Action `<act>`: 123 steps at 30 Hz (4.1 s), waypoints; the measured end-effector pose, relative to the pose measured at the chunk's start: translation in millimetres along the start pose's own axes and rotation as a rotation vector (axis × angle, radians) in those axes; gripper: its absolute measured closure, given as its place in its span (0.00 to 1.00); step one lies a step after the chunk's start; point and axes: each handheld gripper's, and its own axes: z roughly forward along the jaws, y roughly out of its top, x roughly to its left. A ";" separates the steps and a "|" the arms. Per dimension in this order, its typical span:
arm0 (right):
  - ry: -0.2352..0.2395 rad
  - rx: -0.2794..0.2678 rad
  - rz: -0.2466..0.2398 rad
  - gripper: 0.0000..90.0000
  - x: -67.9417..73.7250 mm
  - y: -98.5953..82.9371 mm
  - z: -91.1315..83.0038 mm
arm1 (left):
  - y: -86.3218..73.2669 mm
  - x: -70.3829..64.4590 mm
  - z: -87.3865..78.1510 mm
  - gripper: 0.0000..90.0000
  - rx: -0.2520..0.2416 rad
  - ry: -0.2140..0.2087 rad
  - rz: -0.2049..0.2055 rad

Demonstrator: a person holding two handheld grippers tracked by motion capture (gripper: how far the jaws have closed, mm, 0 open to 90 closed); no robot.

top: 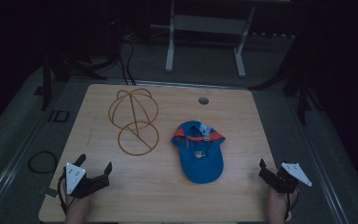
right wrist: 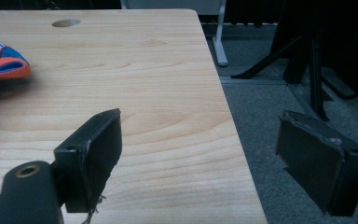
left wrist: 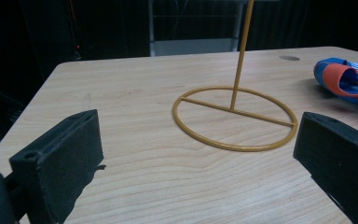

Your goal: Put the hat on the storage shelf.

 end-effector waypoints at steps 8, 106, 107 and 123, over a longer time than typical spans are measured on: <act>0.014 0.010 0.015 0.16 -1.3 0.5 1.1 | -0.1 -1.4 -0.1 0.02 0.001 -0.013 0.008; 0.531 0.490 -0.464 0.74 187.2 83.6 166.9 | 3.2 -21.9 0.2 0.04 0.081 -0.202 -0.014; 0.531 0.489 -0.468 0.78 188.0 83.3 166.2 | 3.1 -21.6 0.2 0.04 0.080 -0.204 -0.015; 0.542 0.387 -0.424 0.93 190.0 100.7 141.6 | 3.3 -20.8 -0.2 0.05 0.063 -0.203 -0.031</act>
